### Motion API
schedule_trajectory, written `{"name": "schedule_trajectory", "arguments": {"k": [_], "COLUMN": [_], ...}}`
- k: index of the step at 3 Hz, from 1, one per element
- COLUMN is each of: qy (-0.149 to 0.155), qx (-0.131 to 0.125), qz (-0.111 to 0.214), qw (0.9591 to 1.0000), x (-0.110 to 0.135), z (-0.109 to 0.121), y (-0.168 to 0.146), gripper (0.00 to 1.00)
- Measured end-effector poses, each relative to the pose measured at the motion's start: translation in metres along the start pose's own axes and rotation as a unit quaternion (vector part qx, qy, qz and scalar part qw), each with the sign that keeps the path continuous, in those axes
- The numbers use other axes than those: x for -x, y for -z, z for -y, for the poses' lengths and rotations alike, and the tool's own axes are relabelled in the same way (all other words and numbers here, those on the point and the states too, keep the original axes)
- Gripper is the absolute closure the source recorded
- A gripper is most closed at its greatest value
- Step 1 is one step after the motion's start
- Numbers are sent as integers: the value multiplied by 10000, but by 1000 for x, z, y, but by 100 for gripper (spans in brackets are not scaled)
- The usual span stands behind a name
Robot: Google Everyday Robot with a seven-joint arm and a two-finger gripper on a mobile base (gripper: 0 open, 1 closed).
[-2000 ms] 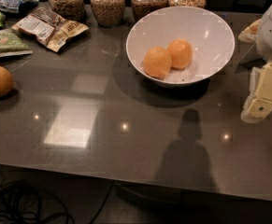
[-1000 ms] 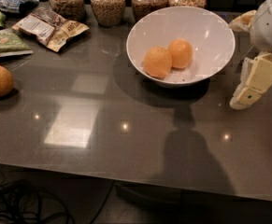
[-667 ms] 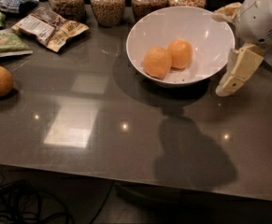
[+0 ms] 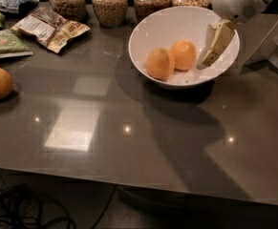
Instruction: Pick orange from white bowl
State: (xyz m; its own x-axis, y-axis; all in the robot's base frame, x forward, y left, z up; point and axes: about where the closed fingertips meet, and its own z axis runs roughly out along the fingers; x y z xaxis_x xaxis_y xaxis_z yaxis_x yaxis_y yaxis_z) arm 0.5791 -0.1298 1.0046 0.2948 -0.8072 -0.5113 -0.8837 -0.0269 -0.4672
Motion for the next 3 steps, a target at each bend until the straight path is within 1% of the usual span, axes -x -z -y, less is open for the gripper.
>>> {"name": "schedule_trajectory", "arguments": {"k": [1, 2, 3], "qy": [2, 677, 1539], "qx": [3, 25, 106], "qz": [-1, -318, -652], "qw": [10000, 9972, 9859], "x": [0, -2, -1], "z": [0, 12, 34], "y": [0, -12, -32], "gripper": [0, 0, 0]}}
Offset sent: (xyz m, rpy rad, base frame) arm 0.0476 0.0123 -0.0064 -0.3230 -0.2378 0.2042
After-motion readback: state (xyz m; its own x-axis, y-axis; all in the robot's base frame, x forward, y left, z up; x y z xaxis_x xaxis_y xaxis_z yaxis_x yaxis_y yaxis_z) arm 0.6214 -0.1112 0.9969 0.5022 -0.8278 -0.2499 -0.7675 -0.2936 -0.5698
